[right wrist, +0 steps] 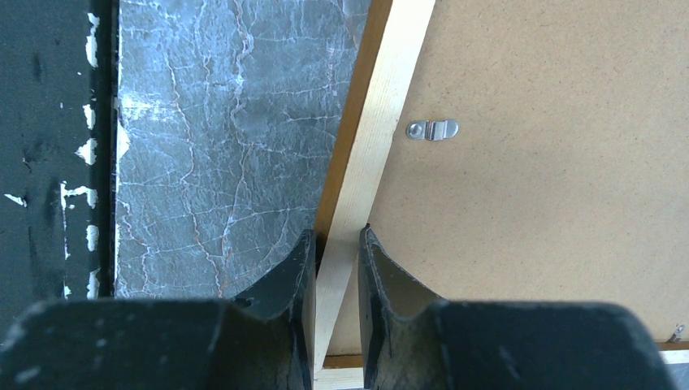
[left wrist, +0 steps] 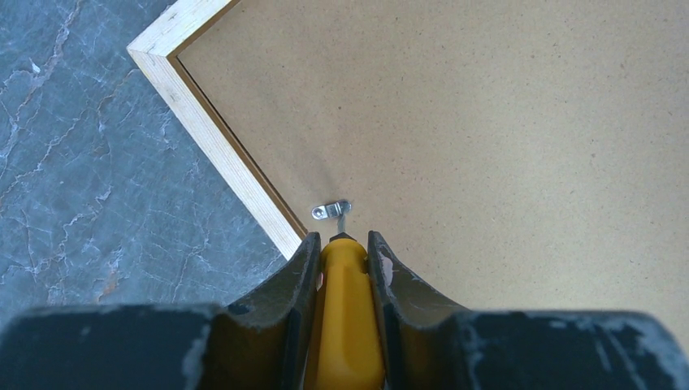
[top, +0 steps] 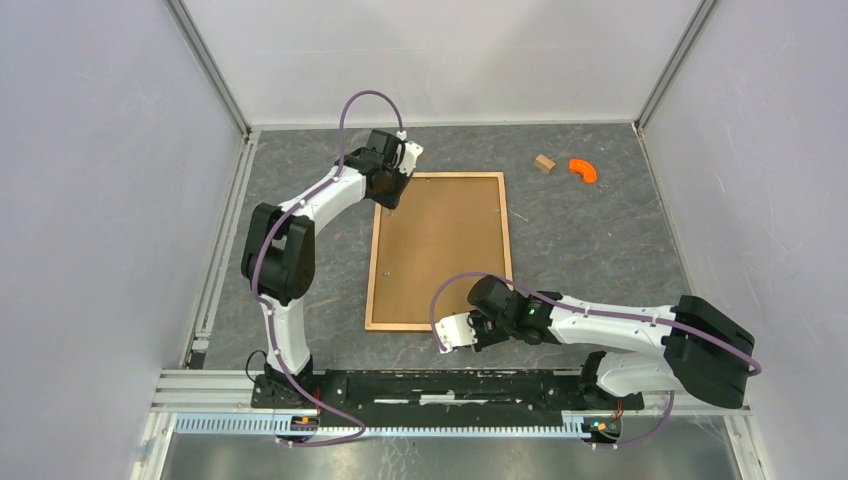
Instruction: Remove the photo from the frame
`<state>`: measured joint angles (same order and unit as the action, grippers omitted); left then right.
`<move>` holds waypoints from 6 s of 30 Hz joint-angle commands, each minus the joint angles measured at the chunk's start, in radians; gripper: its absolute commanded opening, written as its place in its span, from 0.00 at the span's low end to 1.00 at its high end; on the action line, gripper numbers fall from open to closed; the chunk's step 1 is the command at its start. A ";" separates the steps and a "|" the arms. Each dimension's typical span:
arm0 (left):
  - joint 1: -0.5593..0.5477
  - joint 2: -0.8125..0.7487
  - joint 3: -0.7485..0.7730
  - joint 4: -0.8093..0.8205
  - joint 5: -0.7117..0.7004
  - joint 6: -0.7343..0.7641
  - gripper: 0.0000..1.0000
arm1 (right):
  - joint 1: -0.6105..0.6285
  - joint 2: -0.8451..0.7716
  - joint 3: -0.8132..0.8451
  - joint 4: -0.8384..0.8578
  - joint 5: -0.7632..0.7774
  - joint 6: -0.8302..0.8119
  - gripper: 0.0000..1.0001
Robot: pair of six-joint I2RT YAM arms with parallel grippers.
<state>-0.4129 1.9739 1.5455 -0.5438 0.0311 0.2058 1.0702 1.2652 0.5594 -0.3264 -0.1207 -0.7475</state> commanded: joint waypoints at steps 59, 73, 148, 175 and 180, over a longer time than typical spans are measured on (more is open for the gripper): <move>0.110 -0.598 -0.289 0.008 0.180 -0.185 0.02 | -0.714 0.267 0.163 0.296 -0.057 0.773 0.54; 0.126 -0.601 -0.298 -0.020 0.203 -0.178 0.02 | -0.714 0.448 0.451 0.041 -0.114 0.330 0.00; -0.060 -0.719 -0.727 -0.118 0.056 0.288 0.02 | -0.650 0.746 0.802 0.055 -0.194 -0.053 0.02; -0.092 -0.621 -0.751 0.064 0.226 0.132 0.02 | -0.660 0.766 0.813 0.038 -0.215 -0.035 0.00; -0.093 -0.605 -0.739 0.068 0.261 0.124 0.02 | -0.661 0.770 0.815 0.036 -0.213 -0.035 0.00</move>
<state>-0.4950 1.3197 0.8185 -0.5209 0.1352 0.3935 0.4171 1.9972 1.3533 -0.2832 -0.3618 -0.7891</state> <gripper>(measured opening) 0.289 0.004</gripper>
